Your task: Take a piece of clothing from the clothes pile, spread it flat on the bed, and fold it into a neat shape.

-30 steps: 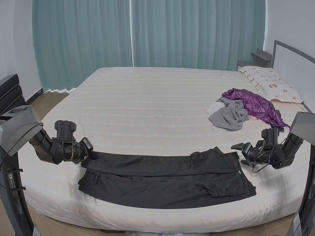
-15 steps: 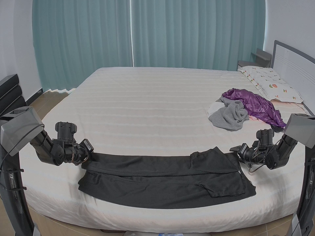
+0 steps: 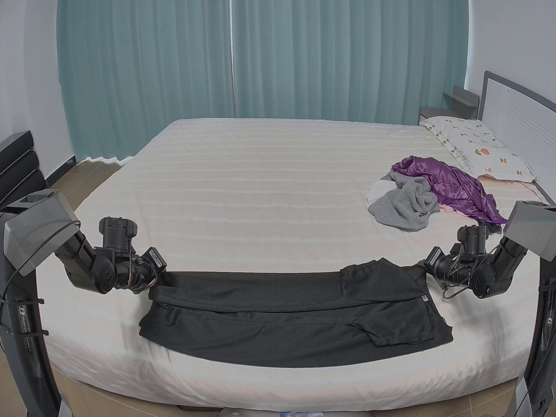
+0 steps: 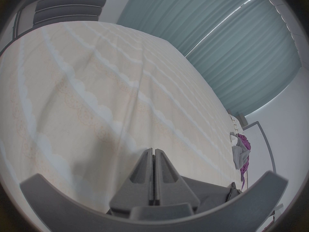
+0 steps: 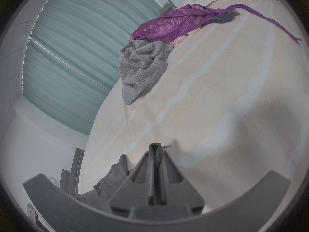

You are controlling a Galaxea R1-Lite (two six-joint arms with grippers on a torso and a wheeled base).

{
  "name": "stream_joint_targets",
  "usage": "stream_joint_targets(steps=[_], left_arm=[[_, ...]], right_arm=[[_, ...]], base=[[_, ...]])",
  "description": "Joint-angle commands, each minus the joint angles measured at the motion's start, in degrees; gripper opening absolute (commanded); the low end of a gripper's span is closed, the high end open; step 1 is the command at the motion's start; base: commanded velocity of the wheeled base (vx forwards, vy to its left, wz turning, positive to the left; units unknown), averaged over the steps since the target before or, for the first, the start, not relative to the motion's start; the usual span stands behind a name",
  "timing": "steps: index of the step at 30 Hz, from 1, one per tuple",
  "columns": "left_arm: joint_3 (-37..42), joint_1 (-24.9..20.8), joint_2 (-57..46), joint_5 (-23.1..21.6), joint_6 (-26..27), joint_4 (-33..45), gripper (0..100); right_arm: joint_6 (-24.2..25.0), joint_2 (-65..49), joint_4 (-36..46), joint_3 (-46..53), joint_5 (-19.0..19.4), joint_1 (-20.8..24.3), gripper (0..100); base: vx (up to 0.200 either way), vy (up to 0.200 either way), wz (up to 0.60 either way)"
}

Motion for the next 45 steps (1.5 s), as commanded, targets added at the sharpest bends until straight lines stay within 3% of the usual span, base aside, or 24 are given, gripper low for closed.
stream_joint_targets(steps=[1, 11, 12, 13, 17, 24, 32, 39, 45], left_arm=[[-0.21, -0.04, 0.75, -0.1, -0.05, -0.01, 0], [-0.3, -0.22, 2.33, -0.01, -3.12, -5.28, 0], [-0.3, -0.22, 2.42, -0.01, -3.12, -5.28, 0], [-0.39, -0.22, 2.5, -0.1, -3.12, -5.28, 100], [-0.3, -0.13, 2.5, -0.1, -3.21, -5.28, 100], [2.33, 0.22, -0.31, -0.18, -5.67, -5.37, 100], [11.91, 1.63, -10.5, -3.52, -6.64, -6.6, 100], [18.77, 1.63, -10.68, -3.61, -6.64, -12.49, 100], [20.35, 1.19, -10.15, -3.61, -6.38, -13.89, 100]], right_arm=[[0.05, 0.45, -1.15, -0.01, -0.23, -0.19, 0], [0.05, 0.54, -1.59, 0.25, -0.14, -0.19, 0], [0.13, 0.54, -1.59, 0.34, -0.14, -0.19, 100], [0.13, 0.54, -1.59, 0.34, -0.14, -0.1, 100], [0.75, 0.01, -1.59, 0.78, -0.14, -0.19, 100], [6.73, -4.91, -3.79, 5.17, 0.91, -0.36, 100], [6.9, -8.43, -10.82, 14.4, 2.76, -0.54, 100], [6.99, -8.25, -10.9, 16.16, 3.11, -0.54, 100], [6.99, -8.08, -10.9, 16.6, 4.6, -0.45, 100]], base=[[0.0, 0.0, 0.0], [0.0, 0.0, 0.0], [0.0, 0.0, 0.0], [0.0, 0.0, 0.0], [0.0, 0.0, 0.0], [0.0, 0.0, 0.0], [0.0, 0.0, 0.0], [0.0, 0.0, 0.0], [-0.2, 0.0, 0.0]])
